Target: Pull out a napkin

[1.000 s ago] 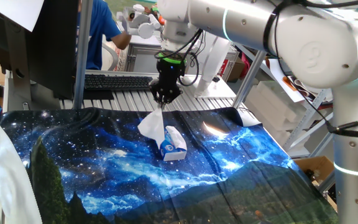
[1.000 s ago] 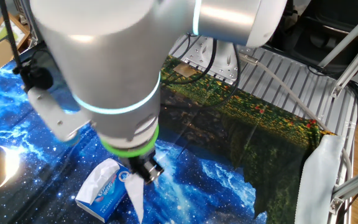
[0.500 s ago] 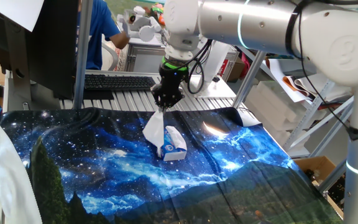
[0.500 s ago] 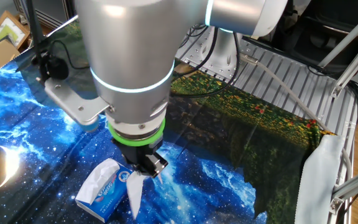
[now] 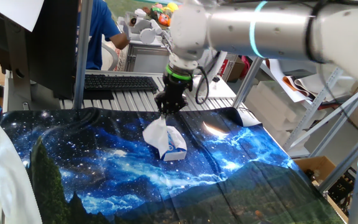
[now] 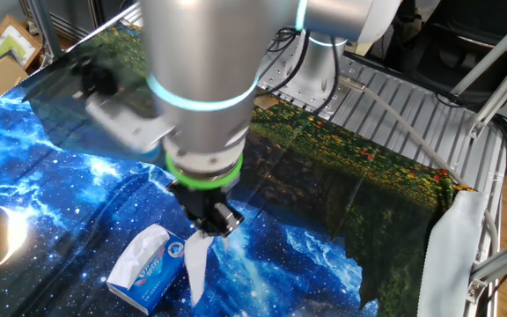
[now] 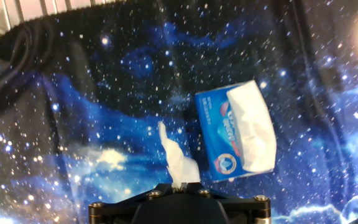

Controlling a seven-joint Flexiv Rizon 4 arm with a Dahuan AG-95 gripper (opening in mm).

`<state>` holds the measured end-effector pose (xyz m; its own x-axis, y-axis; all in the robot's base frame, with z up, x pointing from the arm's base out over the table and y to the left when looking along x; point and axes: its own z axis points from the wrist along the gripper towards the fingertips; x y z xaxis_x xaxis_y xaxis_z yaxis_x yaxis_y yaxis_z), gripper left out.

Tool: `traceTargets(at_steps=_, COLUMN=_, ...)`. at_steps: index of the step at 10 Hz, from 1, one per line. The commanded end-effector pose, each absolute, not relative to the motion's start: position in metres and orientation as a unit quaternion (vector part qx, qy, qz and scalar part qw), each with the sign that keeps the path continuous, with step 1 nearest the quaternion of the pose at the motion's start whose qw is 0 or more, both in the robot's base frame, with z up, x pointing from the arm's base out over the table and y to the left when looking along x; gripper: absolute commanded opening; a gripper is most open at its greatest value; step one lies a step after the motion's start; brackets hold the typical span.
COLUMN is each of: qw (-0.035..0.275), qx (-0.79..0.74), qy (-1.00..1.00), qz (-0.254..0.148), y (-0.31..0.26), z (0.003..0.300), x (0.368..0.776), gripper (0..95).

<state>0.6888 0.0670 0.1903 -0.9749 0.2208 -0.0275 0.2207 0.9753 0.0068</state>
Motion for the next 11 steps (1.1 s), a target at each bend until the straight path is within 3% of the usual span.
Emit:
traceTargets(at_steps=1, qw=-0.017, qx=0.149, qy=0.988, qz=0.027, y=0.0720, z=0.1951, x=0.6854, gripper=0.0)
traceTargets(at_steps=2, qw=-0.023, qx=0.160, qy=0.986, qz=0.042, y=0.0717, z=0.1965, x=0.6860, gripper=0.0)
traceTargets(at_steps=11, qw=-0.008, qx=0.137, qy=0.990, qz=0.037, y=0.0714, z=0.1972, x=0.6858, gripper=0.0)
